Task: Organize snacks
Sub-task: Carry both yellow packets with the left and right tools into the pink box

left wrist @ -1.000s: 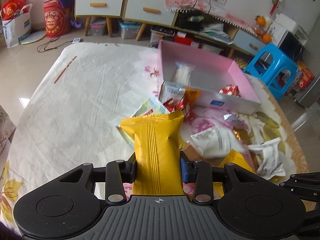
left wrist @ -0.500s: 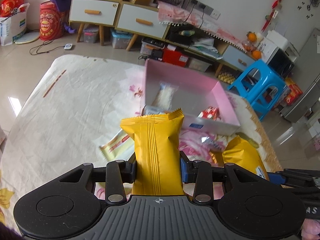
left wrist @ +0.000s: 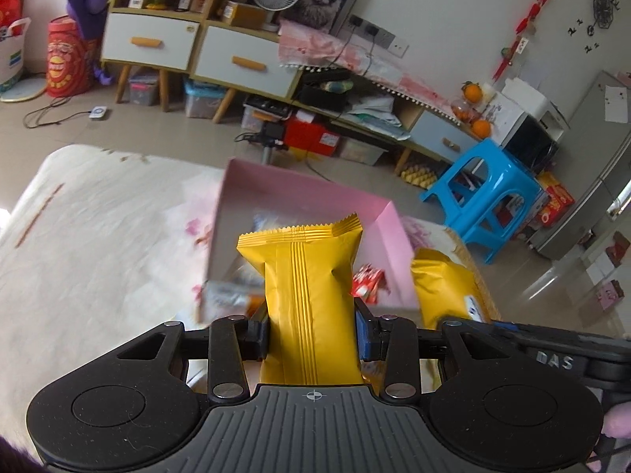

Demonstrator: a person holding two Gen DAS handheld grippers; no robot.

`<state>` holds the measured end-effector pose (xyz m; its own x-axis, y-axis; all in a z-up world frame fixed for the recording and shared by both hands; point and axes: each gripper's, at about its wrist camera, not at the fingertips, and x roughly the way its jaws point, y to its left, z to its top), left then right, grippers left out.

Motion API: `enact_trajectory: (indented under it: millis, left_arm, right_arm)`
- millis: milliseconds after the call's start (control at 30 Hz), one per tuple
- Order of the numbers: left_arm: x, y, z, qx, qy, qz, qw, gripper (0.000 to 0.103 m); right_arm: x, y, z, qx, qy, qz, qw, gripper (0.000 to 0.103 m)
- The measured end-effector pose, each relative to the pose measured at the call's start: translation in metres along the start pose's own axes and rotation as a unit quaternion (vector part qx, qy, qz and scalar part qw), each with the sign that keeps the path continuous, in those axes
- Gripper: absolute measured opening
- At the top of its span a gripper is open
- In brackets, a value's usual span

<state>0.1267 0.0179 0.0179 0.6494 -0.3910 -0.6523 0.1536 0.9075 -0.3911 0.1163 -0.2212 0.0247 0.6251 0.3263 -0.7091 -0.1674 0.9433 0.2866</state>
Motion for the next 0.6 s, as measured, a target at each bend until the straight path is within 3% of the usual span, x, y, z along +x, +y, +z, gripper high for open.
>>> enact_trajectory:
  millis: [300,600]
  left_arm:
    - [0.063,-0.012,0.024,0.002,-0.003,-0.014,0.9999,0.037]
    - [0.115,-0.011,0.031,-0.014,-0.004,0.004,0.9999,0.037]
  right_arm:
    - [0.047,-0.033,0.034,0.015,-0.013,-0.015,1.0,0.028]
    - [0.098,-0.06,0.06,0.049,-0.01,-0.024,0.998,0.028]
